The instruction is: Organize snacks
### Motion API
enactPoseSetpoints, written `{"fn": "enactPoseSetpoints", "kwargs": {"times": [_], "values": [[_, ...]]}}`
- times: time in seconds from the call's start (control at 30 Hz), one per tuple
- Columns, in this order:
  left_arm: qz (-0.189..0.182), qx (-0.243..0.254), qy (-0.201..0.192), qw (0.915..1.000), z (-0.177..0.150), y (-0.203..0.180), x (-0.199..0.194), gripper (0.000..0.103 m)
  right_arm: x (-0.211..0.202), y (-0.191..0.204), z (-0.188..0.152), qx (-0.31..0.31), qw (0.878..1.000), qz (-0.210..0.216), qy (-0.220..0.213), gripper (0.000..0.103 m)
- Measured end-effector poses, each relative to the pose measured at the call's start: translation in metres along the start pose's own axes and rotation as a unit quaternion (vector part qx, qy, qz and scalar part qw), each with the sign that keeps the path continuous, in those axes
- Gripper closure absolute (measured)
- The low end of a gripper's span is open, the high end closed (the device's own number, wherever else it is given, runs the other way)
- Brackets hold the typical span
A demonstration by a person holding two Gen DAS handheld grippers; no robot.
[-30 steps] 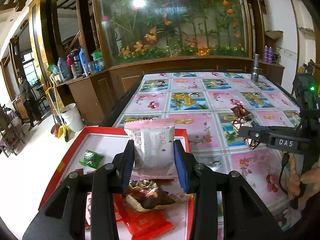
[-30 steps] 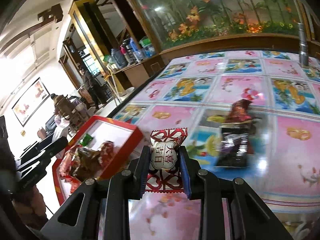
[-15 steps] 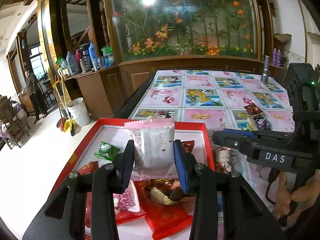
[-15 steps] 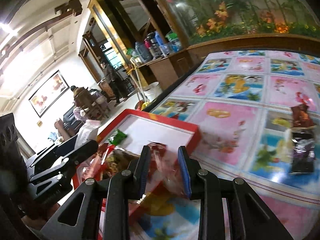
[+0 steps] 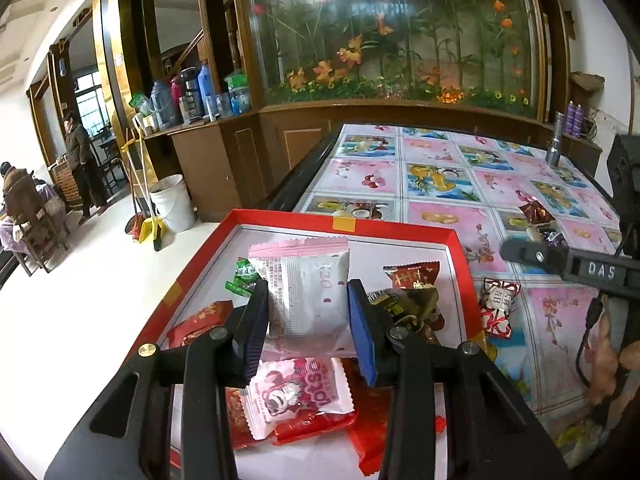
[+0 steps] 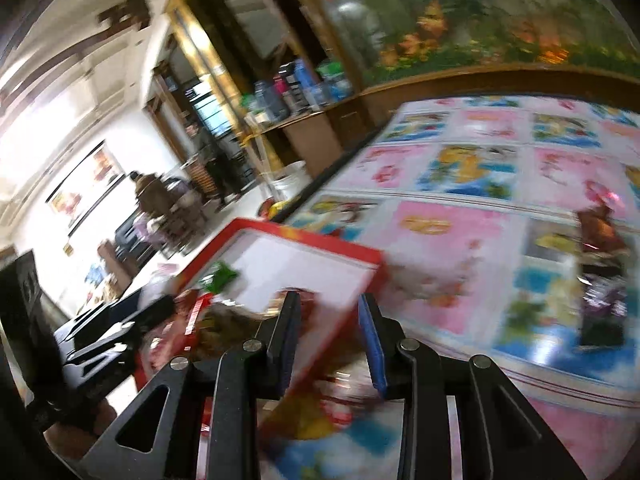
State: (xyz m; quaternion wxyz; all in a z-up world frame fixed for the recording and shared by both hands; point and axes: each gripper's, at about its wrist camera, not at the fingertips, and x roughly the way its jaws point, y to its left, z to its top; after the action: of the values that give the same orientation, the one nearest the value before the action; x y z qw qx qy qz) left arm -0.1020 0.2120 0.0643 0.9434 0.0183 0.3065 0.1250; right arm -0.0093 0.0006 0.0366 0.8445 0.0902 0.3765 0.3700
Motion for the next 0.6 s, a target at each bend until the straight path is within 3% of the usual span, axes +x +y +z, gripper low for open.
{"fn": "enactPoseSetpoints", "kwargs": {"times": [0.17, 0.33, 0.5, 0.57, 0.6], "values": [[-0.005, -0.006, -0.003, 1.0, 0.002, 0.002, 0.002, 0.067, 0.008, -0.003, -0.019, -0.05, 0.996, -0.025, 0.074, 0.056], [-0.012, -0.003, 0.001, 0.9999, 0.0, -0.001, 0.004, 0.067, 0.025, 0.007, -0.023, -0.064, 0.992, -0.061, 0.089, 0.043], [-0.016, -0.003, 0.003, 0.9999, -0.001, -0.001, 0.005, 0.067, 0.038, 0.023, -0.029, -0.112, 0.982, -0.12, 0.096, 0.044], [-0.016, -0.003, 0.004, 0.9999, -0.002, -0.001, 0.005, 0.067, 0.04, 0.027, -0.031, -0.127, 0.977, -0.146, 0.094, 0.053], [-0.015, -0.003, 0.004, 0.9999, -0.002, -0.001, 0.006, 0.067, 0.041, 0.027, -0.031, -0.132, 0.975, -0.155, 0.092, 0.065]]}}
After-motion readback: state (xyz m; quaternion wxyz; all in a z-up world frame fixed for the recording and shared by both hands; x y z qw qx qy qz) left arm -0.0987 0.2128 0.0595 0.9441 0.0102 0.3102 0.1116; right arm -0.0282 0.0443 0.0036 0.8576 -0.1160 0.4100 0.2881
